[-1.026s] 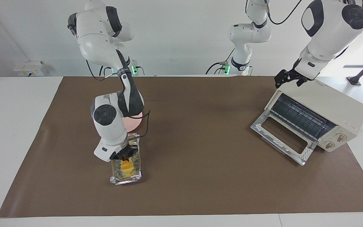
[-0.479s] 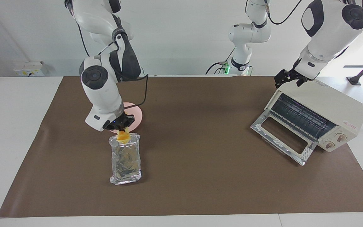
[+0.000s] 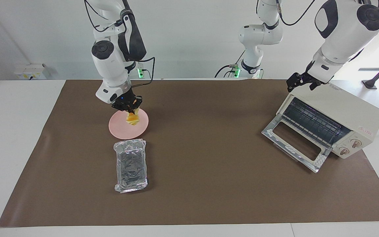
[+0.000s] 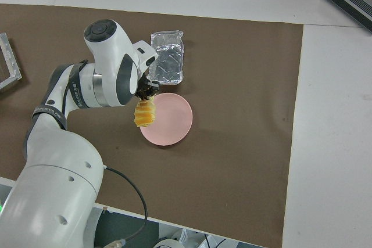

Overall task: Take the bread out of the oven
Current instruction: 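Tip the bread rolls from the foil tray onto the pink plate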

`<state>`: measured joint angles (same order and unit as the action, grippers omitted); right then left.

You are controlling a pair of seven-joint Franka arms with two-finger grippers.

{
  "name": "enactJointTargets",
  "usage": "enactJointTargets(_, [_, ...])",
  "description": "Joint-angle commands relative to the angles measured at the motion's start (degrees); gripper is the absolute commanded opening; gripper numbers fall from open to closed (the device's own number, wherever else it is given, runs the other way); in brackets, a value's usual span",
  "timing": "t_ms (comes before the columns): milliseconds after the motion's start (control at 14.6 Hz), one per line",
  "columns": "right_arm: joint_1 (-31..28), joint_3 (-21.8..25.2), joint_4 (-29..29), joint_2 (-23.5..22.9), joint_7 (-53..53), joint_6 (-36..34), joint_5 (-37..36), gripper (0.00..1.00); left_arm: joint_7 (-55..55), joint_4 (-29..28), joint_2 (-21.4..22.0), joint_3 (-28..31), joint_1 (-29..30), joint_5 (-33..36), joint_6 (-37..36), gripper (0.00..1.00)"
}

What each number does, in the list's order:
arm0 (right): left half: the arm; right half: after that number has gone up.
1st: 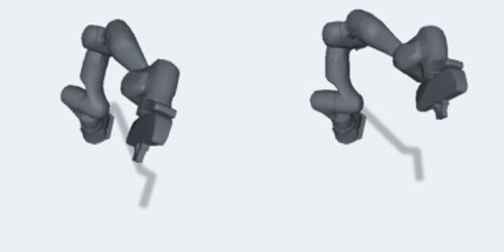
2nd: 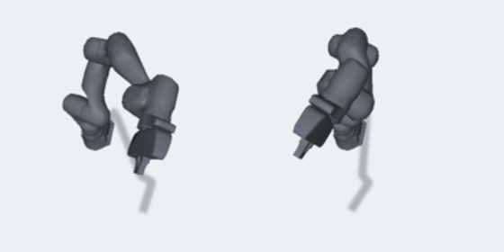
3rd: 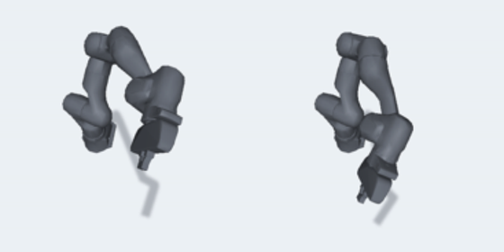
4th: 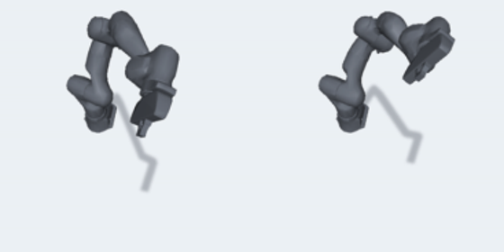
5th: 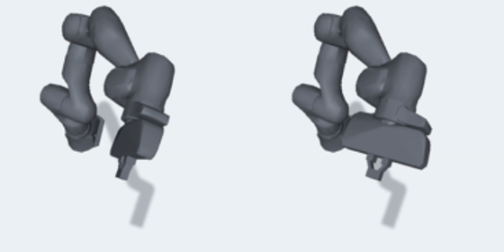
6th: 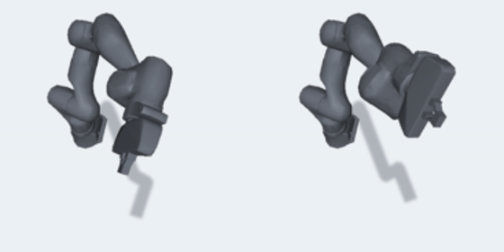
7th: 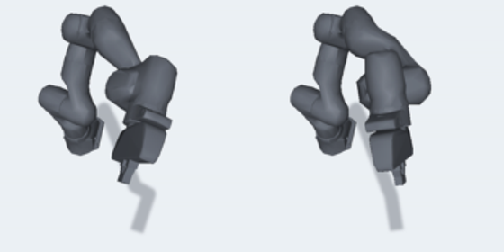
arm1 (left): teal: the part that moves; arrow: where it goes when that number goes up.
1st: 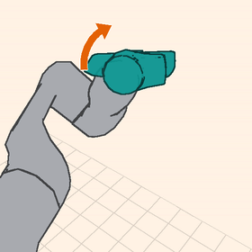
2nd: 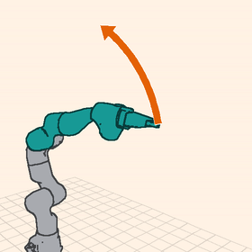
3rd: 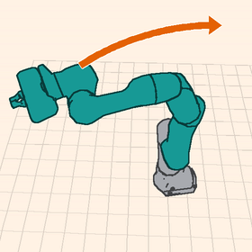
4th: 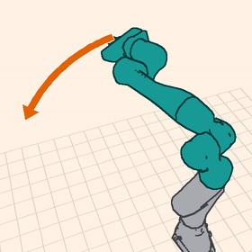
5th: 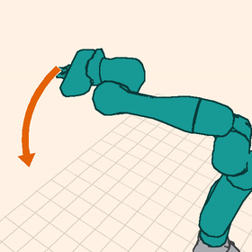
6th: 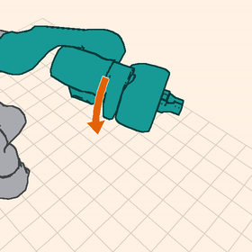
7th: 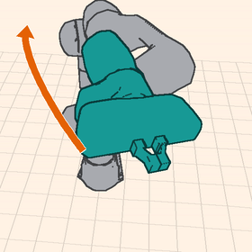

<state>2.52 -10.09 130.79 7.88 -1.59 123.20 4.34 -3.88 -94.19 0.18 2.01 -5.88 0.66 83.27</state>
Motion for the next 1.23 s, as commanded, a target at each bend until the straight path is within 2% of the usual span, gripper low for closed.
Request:
enactJointTargets(0, [-0.94,-0.54,11.22,4.51,1.67,10.44,1.72,0.0,-0.16,-0.82,1.32,0.28,-0.27,0.13,-0.74,1.0])
enactJointTargets(137, [-0.94,-0.45,13.78,3.02,2.64,15.99,1.72,0.0,-0.16,-0.82,1.32,0.28,-0.27,0.13,-0.74,1.0])
enactJointTargets(342, [-0.94,-0.45,14.31,-0.93,2.9,21.8,1.72,0.0,-0.16,-0.82,1.32,0.28,-0.18,0.13,-0.74,1.0])
enactJointTargets(616, [-1.2,-0.45,14.05,-2.26,4.14,22.7,1.72,0.0,-0.16,-0.82,1.32,0.28,-0.18,0.13,-0.74,1.0])
enactJointTargets(684, [-1.29,-0.45,13.53,-2.35,4.05,22.35,1.72,0.22,-0.16,-0.82,1.32,0.28,-0.27,0.13,-0.74,1.0])
enactJointTargets(753, [-1.38,-0.45,13.0,-2.35,4.13,22.0,1.72,0.68,-0.16,-0.82,1.32,0.28,-0.18,0.13,-0.74,1.0])
enactJointTargets(821, [-1.29,-0.45,11.95,-2.26,3.96,20.51,1.72,1.0,-0.16,-0.82,1.32,0.28,-0.18,0.13,-0.74,1.0])
enactJointTargets(1026, [-1.9,-0.28,3.27,-2.26,4.31,7.01,1.72,1.0,-0.16,-0.82,1.32,0.28,-0.18,0.13,-0.74,1.0])
enactJointTargets(1163, [-3.48,-0.28,-2.01,-2.08,5.01,0.58,1.63,1.0,-0.16,-0.82,1.32,0.28,-0.27,0.13,-0.74,1.0])
